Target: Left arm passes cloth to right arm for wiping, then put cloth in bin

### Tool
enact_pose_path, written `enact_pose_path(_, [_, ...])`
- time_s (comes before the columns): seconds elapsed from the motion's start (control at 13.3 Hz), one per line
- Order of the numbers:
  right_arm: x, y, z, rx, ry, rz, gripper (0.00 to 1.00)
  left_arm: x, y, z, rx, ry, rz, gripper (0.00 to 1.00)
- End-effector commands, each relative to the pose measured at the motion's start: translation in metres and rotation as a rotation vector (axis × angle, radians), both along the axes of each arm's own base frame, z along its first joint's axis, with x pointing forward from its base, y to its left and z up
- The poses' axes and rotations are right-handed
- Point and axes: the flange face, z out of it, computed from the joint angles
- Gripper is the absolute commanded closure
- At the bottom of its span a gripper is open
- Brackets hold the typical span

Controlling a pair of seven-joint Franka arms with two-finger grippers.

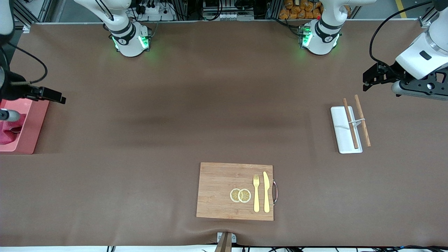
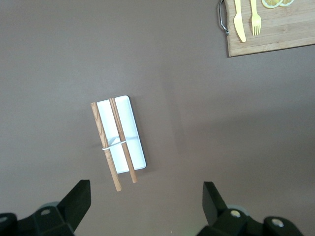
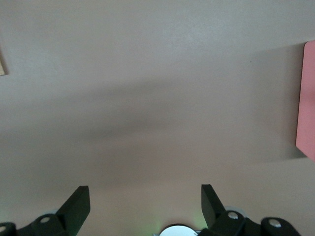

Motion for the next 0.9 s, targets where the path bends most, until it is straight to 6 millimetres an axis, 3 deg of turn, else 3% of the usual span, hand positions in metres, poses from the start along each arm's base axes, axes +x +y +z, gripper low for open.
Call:
enact_pose_path(0.0, [-0.018, -0.014, 0.010, 0.016, -0.029, -0.051, 0.00, 0.000, 0.001, 0.006, -0.001, -0.014, 0.010, 0.00])
enact_pose_path(0.15, [-0.015, -0.015, 0.019, 0.016, -0.065, -0.053, 0.00, 0.000, 0.003, 0.005, 0.001, -0.011, 0.027, 0.00])
enact_pose_path(0.3, [-0.010, -0.036, 0.019, 0.015, -0.109, -0.075, 0.00, 0.000, 0.007, 0.004, 0.001, -0.007, 0.050, 0.00])
enact_pose_path(0.45, [-0.009, -0.036, 0.031, 0.013, -0.135, -0.032, 0.00, -0.002, 0.020, 0.005, 0.003, 0.005, 0.144, 0.00])
enact_pose_path(0.83, [-0.009, -0.035, 0.047, 0.012, -0.185, -0.026, 0.00, -0.007, 0.036, 0.004, -0.005, 0.021, 0.179, 0.00])
